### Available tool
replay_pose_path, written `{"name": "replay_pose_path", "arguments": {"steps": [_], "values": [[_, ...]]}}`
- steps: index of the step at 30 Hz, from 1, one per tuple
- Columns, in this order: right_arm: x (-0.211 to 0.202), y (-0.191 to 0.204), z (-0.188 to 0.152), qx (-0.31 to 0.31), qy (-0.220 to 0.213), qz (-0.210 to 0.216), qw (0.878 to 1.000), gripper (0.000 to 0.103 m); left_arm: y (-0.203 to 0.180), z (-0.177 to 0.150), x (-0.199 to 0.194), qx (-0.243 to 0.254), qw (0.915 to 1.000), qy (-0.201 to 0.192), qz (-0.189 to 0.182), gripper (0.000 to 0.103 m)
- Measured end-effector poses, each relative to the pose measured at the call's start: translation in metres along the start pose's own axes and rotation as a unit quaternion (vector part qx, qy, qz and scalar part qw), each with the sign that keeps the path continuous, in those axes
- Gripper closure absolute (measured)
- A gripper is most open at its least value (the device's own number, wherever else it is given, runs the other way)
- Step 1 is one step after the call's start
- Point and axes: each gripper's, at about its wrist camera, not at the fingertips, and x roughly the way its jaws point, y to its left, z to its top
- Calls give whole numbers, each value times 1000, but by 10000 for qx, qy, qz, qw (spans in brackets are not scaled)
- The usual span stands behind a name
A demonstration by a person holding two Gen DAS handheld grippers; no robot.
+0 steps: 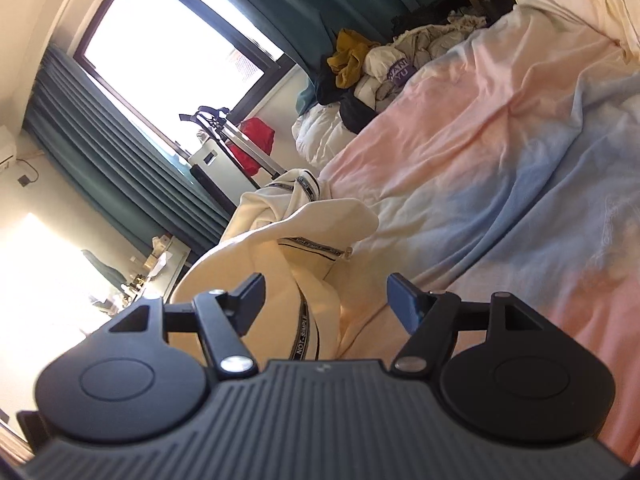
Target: Fold clothes
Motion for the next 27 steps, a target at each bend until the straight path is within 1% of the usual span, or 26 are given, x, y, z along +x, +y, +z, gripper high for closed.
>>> {"name": "replay_pose_path", "arguments": {"steps": [3,5,7,9,11,14,17,20,24,27], "values": [[24,-4,3,350,237,49,9991,33,25,9,-7,-664,9975,-201,-106,99],[50,-8,6,727,461,315,9958,33,36,13,-6,-864,9957,-307,-116,99],[77,-13,10,1125,689,609,9894,33,48,16,-5,-1061,9934,-414,-125,99],[102,-15,12,1372,790,723,9847,33,59,17,-3,-1315,9902,-464,-114,99],[126,-17,14,1348,778,564,9862,33,74,20,1,-1627,9854,-496,-69,99],[160,-23,14,1090,710,234,9912,33,92,26,9,-1952,9790,-592,-30,99],[186,-35,12,974,545,255,9934,32,104,32,18,-2130,9747,-668,35,99],[203,-44,11,1033,379,515,9926,32,111,34,25,-2165,9736,-716,77,99],[213,-37,9,591,202,320,9975,32,119,32,34,-2232,9719,-738,65,99],[215,-35,6,613,151,543,9965,34,119,31,36,-2142,9739,-750,11,99]]}}
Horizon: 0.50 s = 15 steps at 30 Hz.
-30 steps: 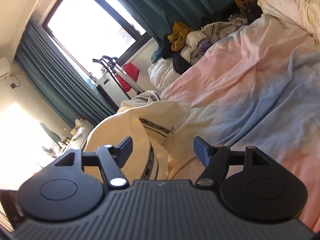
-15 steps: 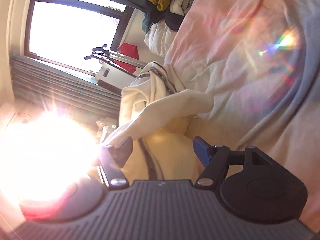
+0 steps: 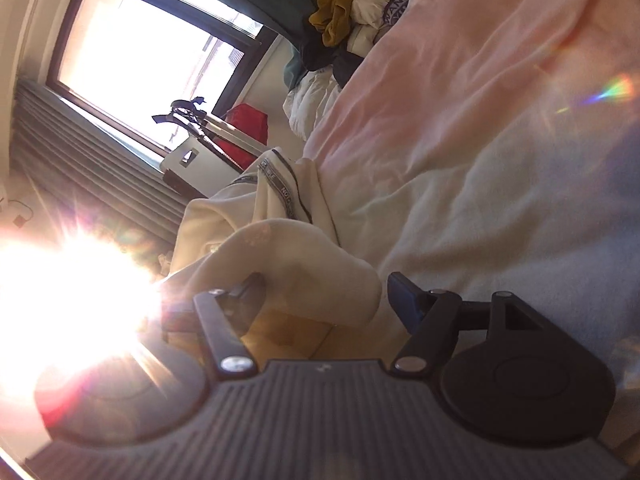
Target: Fold clothes
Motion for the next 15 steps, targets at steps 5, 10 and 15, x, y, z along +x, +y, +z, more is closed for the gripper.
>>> {"name": "replay_pose_path", "arguments": {"steps": [5,10,15], "values": [[-21,26,3,-228,-365,129,9990,82,-4,-3,1,223,9996,-4,-180,99],[-68,57,34,-332,-1085,271,9932,91,-27,-12,-8,699,9955,23,-633,99],[-123,70,88,-362,-1839,61,9823,91,-55,-28,-16,1127,9855,215,-1249,93]]}}
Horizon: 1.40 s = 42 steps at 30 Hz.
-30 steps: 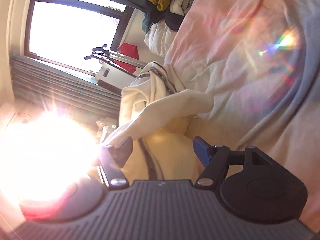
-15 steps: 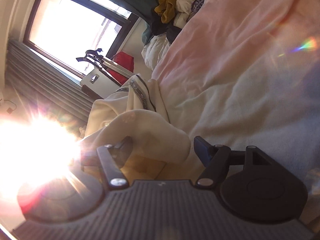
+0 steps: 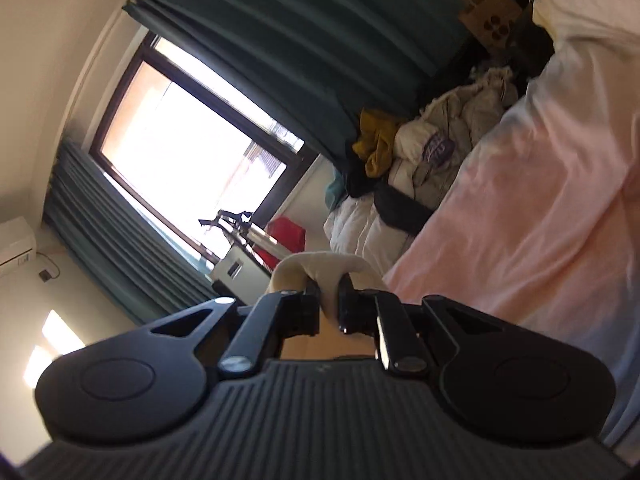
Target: Fold clothes
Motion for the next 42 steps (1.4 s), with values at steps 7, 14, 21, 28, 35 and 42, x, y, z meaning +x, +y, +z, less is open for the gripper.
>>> {"name": "replay_pose_path", "arguments": {"steps": [7,14,21,28,35,42], "values": [[-23,-26,81,-544,-584,-834,9933,91,-36,-24,16,643,9963,408,-408,79],[-28,-121,86,-408,-425,-1681,9840,90,-24,-31,41,539,9964,645,-67,79],[-35,-155,83,130,-297,-2254,9737,67,-6,-25,56,360,9969,672,190,79],[-80,-136,77,238,-738,-2425,9670,50,-7,-25,39,307,9972,610,299,79],[-86,-149,52,550,374,-2977,9523,51,-10,-26,24,305,9967,572,484,78],[-41,-150,26,588,949,-1933,9748,51,-9,-23,13,181,9981,355,473,76]]}}
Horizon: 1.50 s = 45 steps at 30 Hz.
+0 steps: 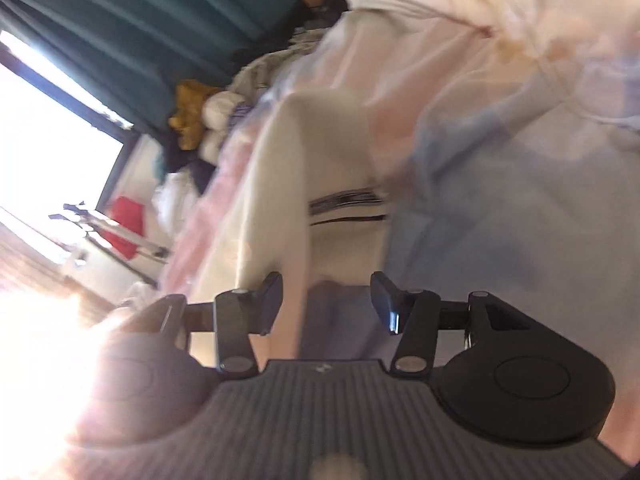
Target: Fold clothes
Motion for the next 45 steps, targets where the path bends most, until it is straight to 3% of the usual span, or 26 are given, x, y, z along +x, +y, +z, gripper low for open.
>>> {"name": "replay_pose_path", "arguments": {"steps": [3,7,13,18,20,22,23,25,31,35,37,41,43,45], "values": [[16,22,1,50,-71,394,9992,51,4,1,-6,-113,9999,-80,45,76],[46,40,5,170,-87,410,9990,51,10,3,-4,-263,9996,-91,99,76],[74,75,3,-1215,-108,-230,9923,50,17,4,12,-402,9991,64,81,76],[85,48,2,-681,43,-556,9961,51,24,3,23,-599,9981,125,68,76],[87,35,1,-345,-10,-237,9991,53,28,5,25,-716,9974,83,40,76],[84,28,-2,-66,-128,45,9999,77,34,8,22,-952,9955,0,0,76],[82,25,-4,68,-191,178,9996,83,38,10,20,-1082,9941,-49,-21,76],[69,36,-6,-86,-377,235,9990,91,42,14,14,-1270,9917,-163,-57,75],[-11,70,2,-466,-1218,547,9900,93,52,22,-8,-1757,9831,-494,-129,69],[-75,66,6,-508,-1754,294,9827,93,55,25,-27,-1946,9790,-593,-129,62],[-84,54,7,-544,-1528,-158,9866,93,58,26,-39,-2073,9761,-644,-83,59],[-68,-5,-1,172,-277,-979,9947,92,70,25,-74,-2633,9623,-654,182,52],[-73,-14,-4,407,-217,-1029,9936,92,77,25,-96,-2911,9538,-618,406,49],[-80,-20,-8,617,-254,-1022,9925,91,85,23,-121,-3188,9438,-649,575,40]]}}
